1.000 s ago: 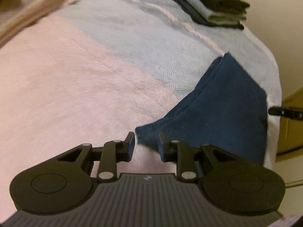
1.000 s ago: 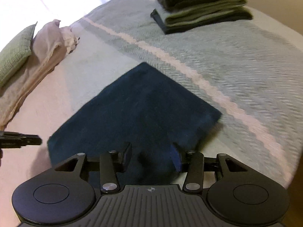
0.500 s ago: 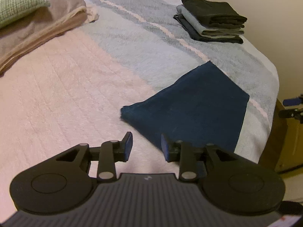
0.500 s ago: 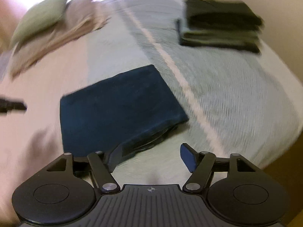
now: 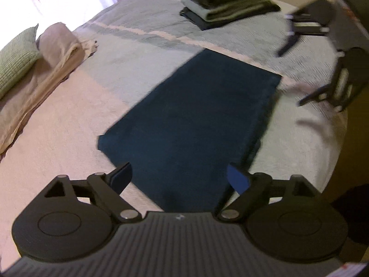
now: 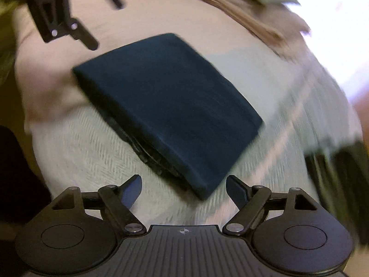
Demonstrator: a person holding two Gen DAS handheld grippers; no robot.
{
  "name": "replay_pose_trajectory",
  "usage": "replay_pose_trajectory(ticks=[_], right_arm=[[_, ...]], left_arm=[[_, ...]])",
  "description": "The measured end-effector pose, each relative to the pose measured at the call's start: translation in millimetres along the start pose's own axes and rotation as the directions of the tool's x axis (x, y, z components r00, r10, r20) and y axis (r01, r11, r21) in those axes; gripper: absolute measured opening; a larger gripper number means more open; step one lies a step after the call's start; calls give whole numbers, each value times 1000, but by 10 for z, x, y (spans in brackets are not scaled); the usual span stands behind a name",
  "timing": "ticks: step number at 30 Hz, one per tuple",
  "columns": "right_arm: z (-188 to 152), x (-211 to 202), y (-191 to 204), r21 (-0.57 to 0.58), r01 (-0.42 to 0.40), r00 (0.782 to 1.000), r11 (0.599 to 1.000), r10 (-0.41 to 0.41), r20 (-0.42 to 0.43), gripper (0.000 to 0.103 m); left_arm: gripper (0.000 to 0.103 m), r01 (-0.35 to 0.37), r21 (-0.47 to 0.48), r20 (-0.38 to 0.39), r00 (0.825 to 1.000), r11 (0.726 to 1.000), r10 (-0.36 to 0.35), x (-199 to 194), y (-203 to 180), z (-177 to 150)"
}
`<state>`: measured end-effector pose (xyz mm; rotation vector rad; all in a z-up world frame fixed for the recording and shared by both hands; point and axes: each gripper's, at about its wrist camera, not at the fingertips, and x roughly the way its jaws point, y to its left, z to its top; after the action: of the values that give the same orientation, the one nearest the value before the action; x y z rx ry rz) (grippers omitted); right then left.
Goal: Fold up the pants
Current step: 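Grasp the folded jeans edge with the left gripper while the right gripper grasps it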
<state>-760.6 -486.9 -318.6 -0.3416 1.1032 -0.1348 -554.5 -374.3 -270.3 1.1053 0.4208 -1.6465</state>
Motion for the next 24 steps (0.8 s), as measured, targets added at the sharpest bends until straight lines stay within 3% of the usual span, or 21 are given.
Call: replay_pose_trajectory(ticks=[6, 11, 12, 14, 16, 18, 24], right_arm=[[-8, 536, 332, -235, 71, 996, 969, -55, 76, 79], [-207, 811, 493, -445, 165, 983, 880, -109, 150, 79], [-211, 846, 456, -448, 193, 979, 873, -145, 140, 79], [-205, 863, 351, -443, 175, 984, 879, -137, 118, 78], [-162, 830, 319, -458, 145, 989, 877, -110, 102, 65], [-71, 743, 266, -438, 132, 991, 889, -103, 90, 44], [437, 403, -147, -304, 66, 997, 950, -52, 53, 36]], left_arm=[[92, -71, 44, 9, 997, 997, 70, 233, -473, -231], [92, -116, 73, 23, 993, 991, 114, 403, -707, -421], [92, -131, 89, 31, 991, 987, 129, 417, -757, -449], [93, -159, 146, 41, 987, 976, 154, 451, -853, -487], [93, -191, 216, 56, 981, 957, 183, 487, -966, -505], [93, -217, 276, 66, 976, 936, 207, 524, -1050, -523], [93, -325, 374, 105, 946, 869, 308, 615, -1081, -513]])
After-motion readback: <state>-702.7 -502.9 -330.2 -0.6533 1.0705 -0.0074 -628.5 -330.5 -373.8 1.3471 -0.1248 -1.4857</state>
